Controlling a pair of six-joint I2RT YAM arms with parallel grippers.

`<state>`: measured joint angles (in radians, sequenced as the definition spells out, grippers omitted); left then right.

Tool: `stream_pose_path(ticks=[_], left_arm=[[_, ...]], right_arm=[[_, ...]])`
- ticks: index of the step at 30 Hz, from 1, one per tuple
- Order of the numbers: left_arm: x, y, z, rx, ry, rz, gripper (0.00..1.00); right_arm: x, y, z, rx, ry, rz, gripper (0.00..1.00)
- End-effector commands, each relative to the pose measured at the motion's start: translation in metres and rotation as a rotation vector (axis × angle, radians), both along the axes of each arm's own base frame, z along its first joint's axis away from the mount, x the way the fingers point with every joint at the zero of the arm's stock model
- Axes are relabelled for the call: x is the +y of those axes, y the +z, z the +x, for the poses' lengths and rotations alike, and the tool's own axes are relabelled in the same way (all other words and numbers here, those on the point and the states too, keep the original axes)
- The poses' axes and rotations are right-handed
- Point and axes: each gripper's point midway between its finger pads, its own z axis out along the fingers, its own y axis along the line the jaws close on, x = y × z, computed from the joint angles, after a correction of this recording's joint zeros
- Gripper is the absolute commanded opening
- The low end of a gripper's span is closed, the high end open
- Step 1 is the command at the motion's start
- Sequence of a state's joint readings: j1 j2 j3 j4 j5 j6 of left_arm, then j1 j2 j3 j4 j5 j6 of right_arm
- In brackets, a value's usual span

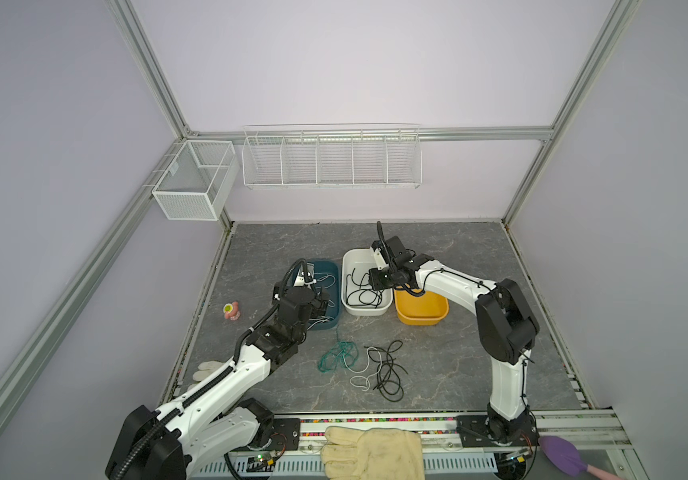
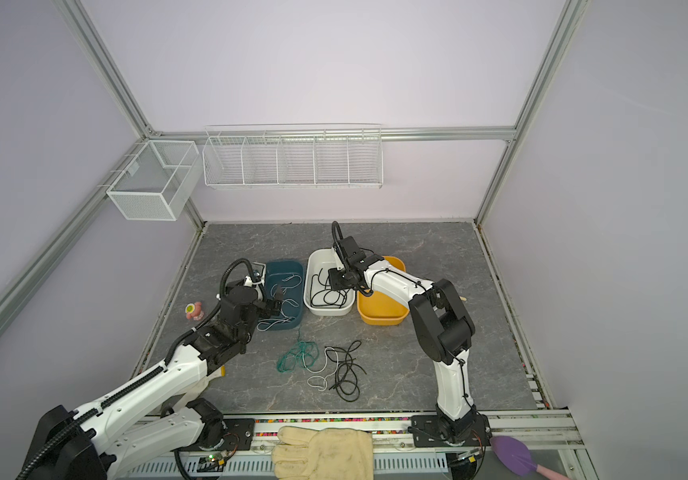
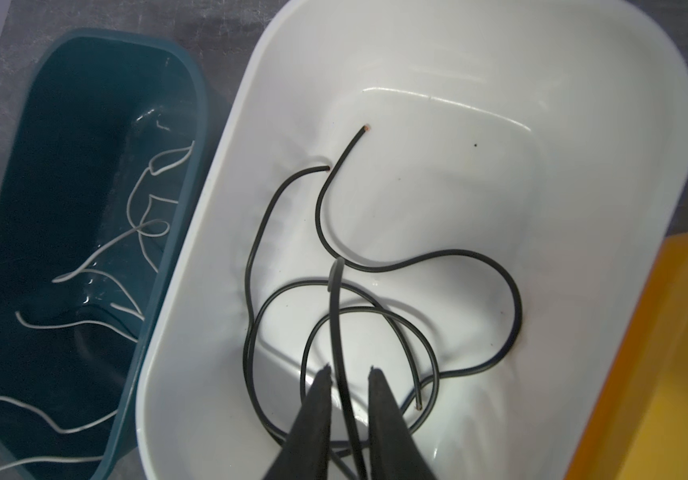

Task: Untangle the cables
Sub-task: 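Lower the black cable into the white tub and open the right gripper, then return the right gripper down to the remaining cable pile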

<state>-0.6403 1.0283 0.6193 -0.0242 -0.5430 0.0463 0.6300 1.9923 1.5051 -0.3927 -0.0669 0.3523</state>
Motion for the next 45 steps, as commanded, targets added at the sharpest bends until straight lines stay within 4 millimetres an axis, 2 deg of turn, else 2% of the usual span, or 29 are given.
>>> stream_pose_path(ticks=[1,9,14,20,24,28,33,37,41,45], left_arm=[[-0.002,0.007,0.003,-0.012,-0.014,0.007,0.99],[-0.002,0.006,0.002,-0.009,-0.018,0.009,0.99],[-0.003,0.005,0.002,-0.004,-0.024,0.01,0.99],[-0.004,0.003,0.002,0.004,-0.027,0.012,0.99],[-0.004,0.002,0.002,0.008,-0.03,0.014,0.99],[-0.005,0.002,0.002,0.01,-0.032,0.014,0.99],[-0.006,0.001,0.002,0.018,-0.037,0.018,0.99],[-0.005,0.001,0.001,0.021,-0.038,0.017,0.99],[-0.006,-0.001,0.0,0.027,-0.044,0.017,0.99],[-0.007,-0.002,0.0,0.032,-0.05,0.017,0.99]], right_arm=[[-0.004,-0.003,-0.002,0.024,-0.015,-0.039,0.26],[-0.016,0.027,-0.006,-0.029,-0.033,-0.076,0.48],[-0.018,0.05,-0.018,-0.055,-0.023,-0.064,0.63],[-0.014,0.074,-0.045,-0.075,0.033,-0.046,0.68],[-0.022,0.088,-0.065,-0.081,0.031,-0.033,0.7],[-0.032,0.094,-0.094,-0.07,0.036,-0.012,0.72],[-0.037,0.084,-0.143,-0.01,0.048,0.012,0.74],[-0.045,0.076,-0.172,0.005,0.019,0.013,0.75],[-0.055,0.055,-0.195,0.087,-0.072,0.063,0.76],[-0.068,0.03,-0.216,0.193,-0.216,0.131,0.84]])
